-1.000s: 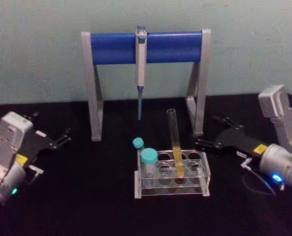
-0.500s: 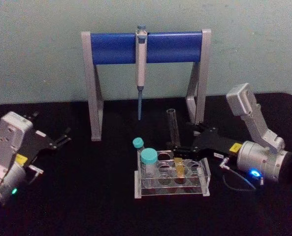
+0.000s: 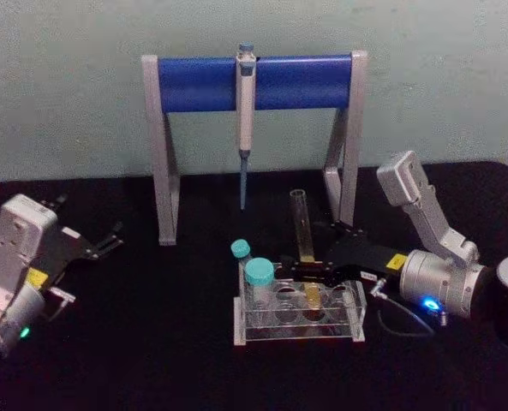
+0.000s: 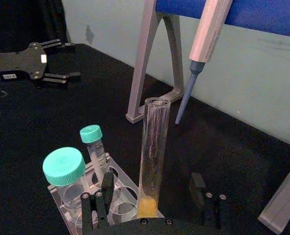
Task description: Pick up the test tube from the test tube rack, shake it, then place it back into the test tube rack.
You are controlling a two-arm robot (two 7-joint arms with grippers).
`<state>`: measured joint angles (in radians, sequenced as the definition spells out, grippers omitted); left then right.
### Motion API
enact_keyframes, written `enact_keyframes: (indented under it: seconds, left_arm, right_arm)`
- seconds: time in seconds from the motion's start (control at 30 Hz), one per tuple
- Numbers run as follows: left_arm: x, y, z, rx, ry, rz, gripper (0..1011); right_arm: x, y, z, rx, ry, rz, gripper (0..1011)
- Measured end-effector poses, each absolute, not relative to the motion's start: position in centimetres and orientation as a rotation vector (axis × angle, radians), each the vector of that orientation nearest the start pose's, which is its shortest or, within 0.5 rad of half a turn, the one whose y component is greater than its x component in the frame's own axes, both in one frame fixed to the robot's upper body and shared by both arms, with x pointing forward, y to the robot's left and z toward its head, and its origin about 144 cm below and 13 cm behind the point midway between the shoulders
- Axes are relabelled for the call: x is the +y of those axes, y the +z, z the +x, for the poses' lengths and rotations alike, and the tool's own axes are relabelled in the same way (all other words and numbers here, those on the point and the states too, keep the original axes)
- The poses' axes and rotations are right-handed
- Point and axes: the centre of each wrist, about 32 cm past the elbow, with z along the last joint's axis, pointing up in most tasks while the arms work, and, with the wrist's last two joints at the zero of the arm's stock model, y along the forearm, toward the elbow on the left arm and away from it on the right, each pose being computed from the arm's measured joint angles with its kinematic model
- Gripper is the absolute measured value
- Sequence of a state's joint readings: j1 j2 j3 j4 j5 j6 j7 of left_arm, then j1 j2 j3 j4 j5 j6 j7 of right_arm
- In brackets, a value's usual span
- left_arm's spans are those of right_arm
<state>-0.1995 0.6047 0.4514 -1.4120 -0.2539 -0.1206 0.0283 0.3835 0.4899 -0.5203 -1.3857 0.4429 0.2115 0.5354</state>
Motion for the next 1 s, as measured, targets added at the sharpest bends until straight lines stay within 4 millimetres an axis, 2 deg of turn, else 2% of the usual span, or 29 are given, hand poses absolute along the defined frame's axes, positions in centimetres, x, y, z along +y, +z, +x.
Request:
enact_keyframes:
  seconds: [0.77,1.0]
  left_arm:
    - [30.96,113.98,48.86,-0.285,1.248,0.304,1010]
    - [30.97,113.98,48.86,-0.285,1.248,0.304,1010]
  right_arm:
    - [-25.36,118.01,53.5,0.094,-0.692,-0.294,995]
    - [-25.38,118.03,53.5,0.093,-0.693,-0.293,838]
